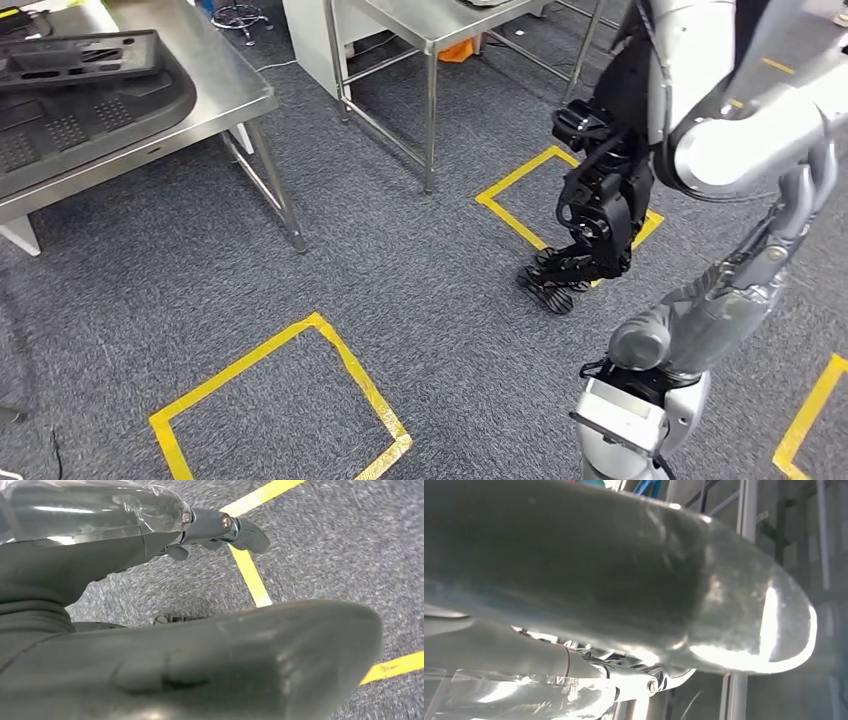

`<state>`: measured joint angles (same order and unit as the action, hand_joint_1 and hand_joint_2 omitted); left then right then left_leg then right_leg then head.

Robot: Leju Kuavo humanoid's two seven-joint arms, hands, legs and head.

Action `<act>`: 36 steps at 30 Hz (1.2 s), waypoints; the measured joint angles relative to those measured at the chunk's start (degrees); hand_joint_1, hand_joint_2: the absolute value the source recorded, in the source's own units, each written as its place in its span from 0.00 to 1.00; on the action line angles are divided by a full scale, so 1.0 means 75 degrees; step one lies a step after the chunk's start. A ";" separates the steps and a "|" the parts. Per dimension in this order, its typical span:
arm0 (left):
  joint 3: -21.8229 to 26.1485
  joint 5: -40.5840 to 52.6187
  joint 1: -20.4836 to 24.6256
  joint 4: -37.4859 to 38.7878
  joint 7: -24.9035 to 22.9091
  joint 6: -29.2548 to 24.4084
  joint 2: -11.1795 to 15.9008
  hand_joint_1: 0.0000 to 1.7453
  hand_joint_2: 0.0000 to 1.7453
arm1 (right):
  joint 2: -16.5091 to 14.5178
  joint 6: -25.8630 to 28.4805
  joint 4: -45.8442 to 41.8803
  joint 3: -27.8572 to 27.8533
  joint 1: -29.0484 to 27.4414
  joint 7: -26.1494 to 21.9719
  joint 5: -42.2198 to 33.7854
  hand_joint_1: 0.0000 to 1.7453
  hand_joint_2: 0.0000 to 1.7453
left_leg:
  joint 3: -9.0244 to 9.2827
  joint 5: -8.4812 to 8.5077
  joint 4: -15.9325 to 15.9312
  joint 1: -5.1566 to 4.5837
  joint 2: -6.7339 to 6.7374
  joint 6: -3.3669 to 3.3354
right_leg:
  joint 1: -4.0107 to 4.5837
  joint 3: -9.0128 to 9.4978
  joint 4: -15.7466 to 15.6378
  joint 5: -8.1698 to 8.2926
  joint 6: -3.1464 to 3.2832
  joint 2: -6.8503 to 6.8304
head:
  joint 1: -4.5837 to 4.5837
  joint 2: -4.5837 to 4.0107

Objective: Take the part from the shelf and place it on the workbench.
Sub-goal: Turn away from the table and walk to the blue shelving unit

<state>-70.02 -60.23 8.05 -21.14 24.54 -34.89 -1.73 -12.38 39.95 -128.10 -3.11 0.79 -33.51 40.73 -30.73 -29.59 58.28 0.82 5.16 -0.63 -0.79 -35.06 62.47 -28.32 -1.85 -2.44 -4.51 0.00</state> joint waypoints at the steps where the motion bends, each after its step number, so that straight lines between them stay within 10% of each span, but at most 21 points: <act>1: -0.0001 0.0012 0.0001 0.0000 -0.0006 0.0001 0.0000 0.00 0.00 | -0.0003 0.0000 -0.0013 -0.0005 -0.0001 0.0004 0.0001 0.00 0.00 | 0.0019 -0.0017 0.0002 -0.0018 0.0057 0.0039 | 0.0028 0.0156 -0.0335 0.0093 0.0042 -0.0103 | 0.0004 0.0000; 4: -0.0004 0.0028 0.0012 -0.0001 -0.0027 0.0001 -0.0001 0.00 0.00 | -0.0013 0.0000 -0.0044 -0.0038 -0.0015 0.0015 0.0008 0.00 0.00 | 0.0067 -0.0054 -0.0009 -0.0041 0.0212 0.0167 | 0.0081 0.0183 -0.0506 0.0121 0.0180 0.0010 | 0.0045 0.0000; 6: -0.0006 0.0036 0.0035 -0.0002 -0.0040 0.0004 -0.0002 0.00 0.00 | -0.0031 0.0000 -0.0079 -0.0076 -0.0020 0.0018 0.0012 0.00 0.00 | 0.0035 -0.0230 0.0187 -0.0009 -0.0005 0.0253 | 0.0054 0.0194 -0.0553 0.0161 0.0271 0.0156 | 0.0074 0.0000; 11: -0.0009 0.0033 0.0008 -0.0003 -0.0070 0.0009 -0.0001 0.00 0.00 | -0.0068 0.0000 -0.0106 -0.0120 -0.0024 0.0024 0.0013 0.00 0.00 | -0.0869 -0.1076 0.2156 0.0006 -0.0614 0.0289 | 0.0061 0.0209 -0.0572 0.0185 0.0373 0.0584 | 0.0171 0.0000; 15: -0.0009 0.0037 0.0015 -0.0003 -0.0073 0.0010 0.0000 0.00 0.00 | -0.0069 0.0001 -0.0106 -0.0132 -0.0025 0.0029 0.0013 0.00 0.00 | -0.0362 -0.0144 0.0773 0.0050 -0.0968 0.0229 | 0.0065 0.0220 -0.0494 0.0154 0.0325 0.1005 | 0.0200 0.0000; 19: -0.0009 0.0038 0.0022 -0.0003 -0.0090 0.0012 -0.0001 0.00 0.00 | -0.0086 0.0000 -0.0122 -0.0149 -0.0029 0.0029 0.0013 0.00 0.00 | -0.0161 0.0008 0.0152 0.0046 -0.1200 0.0136 | 0.0011 0.0087 -0.0440 0.0167 0.0161 0.1356 | 0.0214 0.0000; 24: -0.0009 0.0052 0.0045 -0.0005 -0.0090 0.0012 -0.0012 0.00 0.00 | -0.0097 0.0000 -0.0152 -0.0198 -0.0042 0.0020 0.0004 0.00 0.00 | -0.0089 0.0068 0.0007 0.0033 -0.0663 -0.0071 | 0.0026 -0.0524 0.0866 -0.0562 0.0001 0.0515 | 0.0070 0.0000; 27: -0.0009 0.0051 0.0022 -0.0004 -0.0093 0.0012 -0.0010 0.00 0.00 | -0.0098 0.0000 -0.0152 -0.0213 -0.0062 0.0018 -0.0010 0.00 0.00 | -0.0075 0.0035 0.0009 0.0006 -0.0320 -0.0086 | -0.0013 -0.0903 0.1661 -0.0745 -0.0036 0.0372 | 0.0055 0.0000; 32: -0.0009 0.0080 0.0045 -0.0006 -0.0093 0.0012 -0.0012 0.00 0.00 | -0.0106 0.0000 -0.0158 -0.0249 -0.0063 -0.0001 -0.0031 0.00 0.00 | 0.0051 -0.0076 0.0015 -0.0056 0.0042 0.0040 | 0.0070 0.0134 -0.0377 0.0131 0.0088 -0.0199 | 0.0041 0.0000; 36: -0.0009 0.0102 0.0074 -0.0006 -0.0094 0.0012 -0.0014 0.00 0.00 | -0.0121 0.0000 -0.0175 -0.0283 -0.0063 -0.0031 -0.0036 0.00 0.00 | 0.0103 -0.0207 0.0092 -0.0038 0.0078 0.0202 | 0.0088 0.0140 -0.0497 0.0156 0.0261 0.0051 | 0.0089 0.0000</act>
<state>-70.10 -59.47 8.60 -21.18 23.84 -34.80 -1.83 -13.28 39.95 -129.41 -5.23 0.32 -33.74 40.46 -29.95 -31.14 58.97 0.54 5.74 0.88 -0.13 -34.02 58.74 -27.15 0.11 -2.06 -3.84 0.00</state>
